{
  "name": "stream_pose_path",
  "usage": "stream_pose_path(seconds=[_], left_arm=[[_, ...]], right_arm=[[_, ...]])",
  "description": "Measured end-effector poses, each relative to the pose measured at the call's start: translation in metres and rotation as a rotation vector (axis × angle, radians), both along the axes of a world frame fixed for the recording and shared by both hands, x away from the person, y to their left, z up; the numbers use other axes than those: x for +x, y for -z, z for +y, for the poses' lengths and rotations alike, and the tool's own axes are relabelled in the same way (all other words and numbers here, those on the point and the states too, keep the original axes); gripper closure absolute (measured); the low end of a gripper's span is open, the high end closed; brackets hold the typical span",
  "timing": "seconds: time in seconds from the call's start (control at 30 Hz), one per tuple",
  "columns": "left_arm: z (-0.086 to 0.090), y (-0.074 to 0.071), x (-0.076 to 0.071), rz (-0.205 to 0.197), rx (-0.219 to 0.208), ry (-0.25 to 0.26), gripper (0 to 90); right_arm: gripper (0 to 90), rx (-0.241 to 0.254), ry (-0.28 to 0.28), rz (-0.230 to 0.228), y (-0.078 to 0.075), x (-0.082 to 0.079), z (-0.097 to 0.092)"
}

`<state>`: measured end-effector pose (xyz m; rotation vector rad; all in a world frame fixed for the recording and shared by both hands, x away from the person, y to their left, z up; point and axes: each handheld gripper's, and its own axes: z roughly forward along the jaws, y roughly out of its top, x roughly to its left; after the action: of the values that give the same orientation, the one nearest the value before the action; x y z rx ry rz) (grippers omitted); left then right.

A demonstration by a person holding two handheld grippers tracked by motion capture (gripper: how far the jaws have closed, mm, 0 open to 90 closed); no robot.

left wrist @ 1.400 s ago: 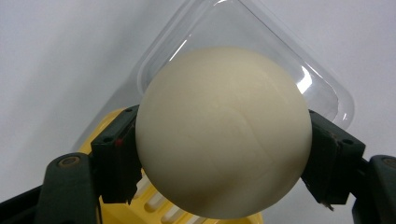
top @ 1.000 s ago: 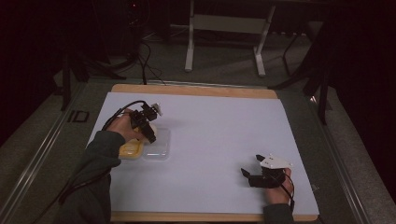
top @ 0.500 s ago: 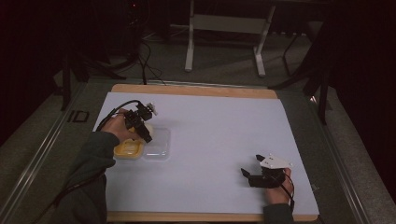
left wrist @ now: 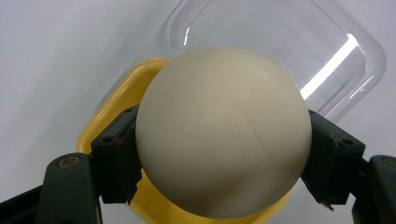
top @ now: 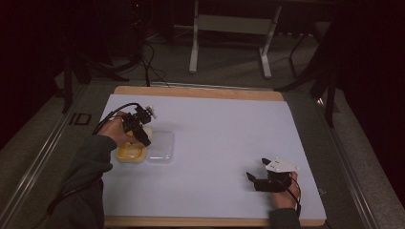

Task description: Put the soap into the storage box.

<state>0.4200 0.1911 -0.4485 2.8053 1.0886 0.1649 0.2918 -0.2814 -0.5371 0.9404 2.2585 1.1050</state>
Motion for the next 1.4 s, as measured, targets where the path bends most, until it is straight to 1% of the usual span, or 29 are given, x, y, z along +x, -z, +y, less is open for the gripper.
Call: stream_pose_path(seconds=[0.13,0.3,0.4,0.53,0.7,0.97,1.03,1.23,1.4], left_arm=[[0.004,0.001,-0.001,-0.004,-0.002,-0.007,25.1],[0.007,0.001,-0.003,-0.014,0.010,0.010,25.1],[0.009,0.002,-0.004,-0.016,0.006,0.004,25.1],[0.012,0.001,-0.004,-0.019,0.011,0.007,25.1],[0.015,0.002,-0.007,-0.013,0.003,0.013,25.1],[0.022,0.006,-0.009,-0.011,0.006,0.008,25.1],[0.023,0.007,-0.009,-0.012,0.009,0.014,25.2],[0.028,0.011,-0.010,-0.005,0.004,-0.004,25.1],[0.031,0.017,-0.010,0.008,0.012,-0.012,25.1]], right_arm=[[16.4,0.000,0.000,0.000,0.000,0.000,0.000],[16.4,0.000,-0.001,0.002,0.000,0.000,0.000],[16.4,0.000,-0.001,0.002,0.000,0.000,0.000],[16.4,-0.001,-0.001,0.002,0.000,0.000,0.000],[16.4,-0.003,-0.001,0.000,0.000,0.000,0.000],[16.4,-0.004,-0.001,0.000,0.000,0.000,0.000],[16.4,-0.005,-0.001,0.000,0.000,0.000,0.000],[16.4,-0.006,-0.001,0.000,0.000,0.000,0.001],[16.4,-0.007,-0.001,0.001,0.000,0.000,0.001]])
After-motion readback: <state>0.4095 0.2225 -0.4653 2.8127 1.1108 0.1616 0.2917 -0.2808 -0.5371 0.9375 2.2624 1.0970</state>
